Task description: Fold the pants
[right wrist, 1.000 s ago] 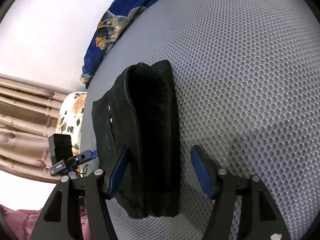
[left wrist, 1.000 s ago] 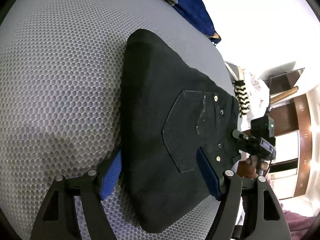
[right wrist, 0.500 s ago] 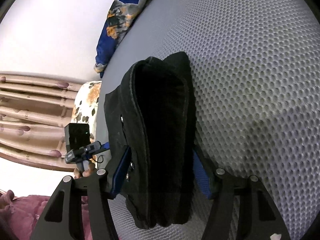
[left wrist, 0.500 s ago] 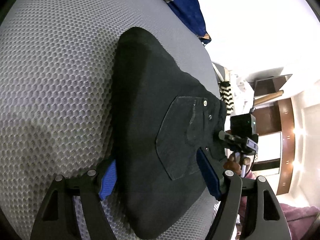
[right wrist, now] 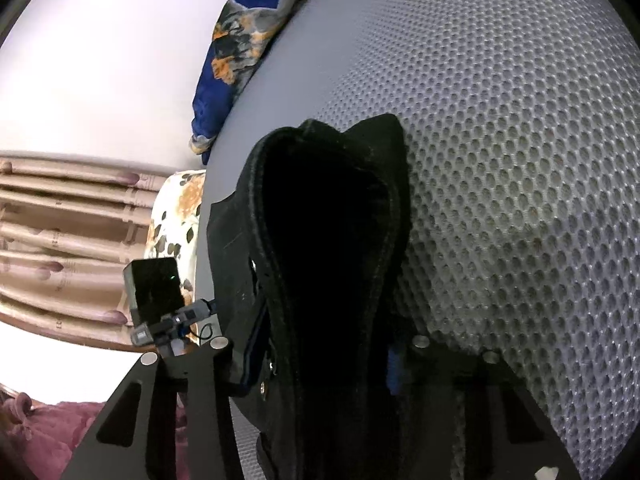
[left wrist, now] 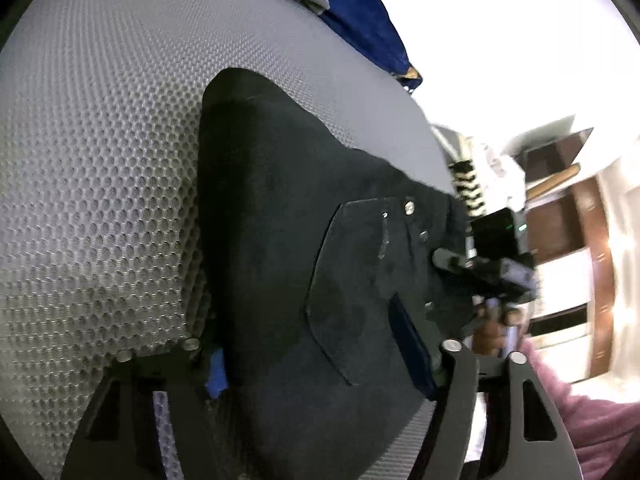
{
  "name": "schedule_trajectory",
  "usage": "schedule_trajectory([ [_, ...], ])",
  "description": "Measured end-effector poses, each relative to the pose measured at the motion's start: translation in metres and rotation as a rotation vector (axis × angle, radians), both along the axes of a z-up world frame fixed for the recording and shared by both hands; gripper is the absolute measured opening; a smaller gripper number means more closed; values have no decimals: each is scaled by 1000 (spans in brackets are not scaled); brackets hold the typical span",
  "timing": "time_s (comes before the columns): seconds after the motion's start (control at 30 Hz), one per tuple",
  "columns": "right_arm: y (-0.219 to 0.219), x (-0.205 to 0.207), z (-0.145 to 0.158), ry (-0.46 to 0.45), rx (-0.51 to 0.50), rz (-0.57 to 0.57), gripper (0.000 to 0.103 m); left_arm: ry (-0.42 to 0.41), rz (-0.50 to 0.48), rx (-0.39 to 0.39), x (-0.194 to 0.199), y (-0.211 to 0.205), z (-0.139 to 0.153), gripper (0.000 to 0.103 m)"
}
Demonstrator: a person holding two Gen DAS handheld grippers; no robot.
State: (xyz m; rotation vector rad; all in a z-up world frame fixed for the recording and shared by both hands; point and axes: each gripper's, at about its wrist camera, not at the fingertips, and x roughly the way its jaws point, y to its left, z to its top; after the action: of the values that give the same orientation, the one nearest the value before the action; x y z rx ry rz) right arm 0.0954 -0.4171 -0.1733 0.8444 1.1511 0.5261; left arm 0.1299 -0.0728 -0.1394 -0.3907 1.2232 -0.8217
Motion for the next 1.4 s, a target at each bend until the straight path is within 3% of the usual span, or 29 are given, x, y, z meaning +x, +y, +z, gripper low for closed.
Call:
schedule_trajectory([
  [0.03, 0, -1, 1, 2, -6, -7, 44, -18, 3, 30, -2, -1, 1, 58],
  [0.1, 2, -2, 2, 7, -21, -25, 43, -39, 18, 95, -4, -3, 2, 42],
  [0.17, 7, -2, 6, 6, -54, -42, 43, -33, 34, 131, -3, -2, 1, 35],
  [0.27, 13, -4, 14, -10, -121, -51, 43, -24, 62, 172, -2, -5, 2, 31],
  [0.5, 19, -11, 29, -45, -173, -96, 33, -138, 53, 322, -13, -31, 19, 22],
  [0.8, 37, -17, 47, -61, -194, -118, 27, -215, 49, 396, -23, -34, 36, 19],
  [1.4, 88, 14, 71, -103, -181, -48, 25, -297, 120, 421, -22, 11, 63, 18],
])
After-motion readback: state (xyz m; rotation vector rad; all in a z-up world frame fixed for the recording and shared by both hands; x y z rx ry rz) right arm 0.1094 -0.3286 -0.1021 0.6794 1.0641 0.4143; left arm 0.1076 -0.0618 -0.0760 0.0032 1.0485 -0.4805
